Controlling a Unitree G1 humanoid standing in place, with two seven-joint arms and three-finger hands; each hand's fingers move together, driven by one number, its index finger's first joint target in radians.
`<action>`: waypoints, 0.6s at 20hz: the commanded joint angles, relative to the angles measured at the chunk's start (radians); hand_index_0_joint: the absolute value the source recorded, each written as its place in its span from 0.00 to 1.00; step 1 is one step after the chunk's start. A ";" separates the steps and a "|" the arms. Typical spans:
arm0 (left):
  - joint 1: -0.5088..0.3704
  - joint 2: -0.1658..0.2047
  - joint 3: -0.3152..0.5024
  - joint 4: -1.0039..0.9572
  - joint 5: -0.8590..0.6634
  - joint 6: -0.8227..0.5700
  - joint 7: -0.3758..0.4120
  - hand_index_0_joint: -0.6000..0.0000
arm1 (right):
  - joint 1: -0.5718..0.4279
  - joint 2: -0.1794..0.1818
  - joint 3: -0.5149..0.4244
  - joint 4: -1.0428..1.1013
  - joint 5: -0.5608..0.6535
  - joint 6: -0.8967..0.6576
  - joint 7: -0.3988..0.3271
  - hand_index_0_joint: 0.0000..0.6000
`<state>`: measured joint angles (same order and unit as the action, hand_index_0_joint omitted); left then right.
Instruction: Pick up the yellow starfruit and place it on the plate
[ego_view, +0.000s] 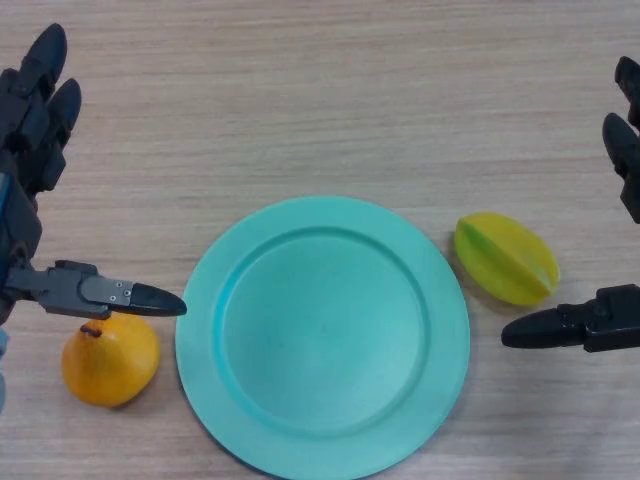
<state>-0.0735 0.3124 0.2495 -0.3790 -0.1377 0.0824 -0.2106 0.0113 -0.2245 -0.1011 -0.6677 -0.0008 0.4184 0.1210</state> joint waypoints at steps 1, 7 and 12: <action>-0.028 0.041 0.050 -0.062 -0.045 -0.094 0.012 1.00 | -0.028 -0.033 -0.054 -0.038 0.005 -0.130 0.001 0.00; -0.029 0.036 0.037 -0.057 -0.035 -0.100 0.022 1.00 | -0.031 -0.031 -0.043 -0.015 -0.008 -0.145 -0.007 0.00; -0.019 0.031 0.027 -0.051 -0.016 -0.092 0.009 1.00 | -0.039 -0.039 -0.021 0.109 -0.102 -0.278 0.008 0.00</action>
<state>-0.0719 0.3113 0.2283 -0.3799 -0.1424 0.0823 -0.2106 -0.0038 -0.2284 -0.0909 -0.4990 -0.0896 0.2749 0.1271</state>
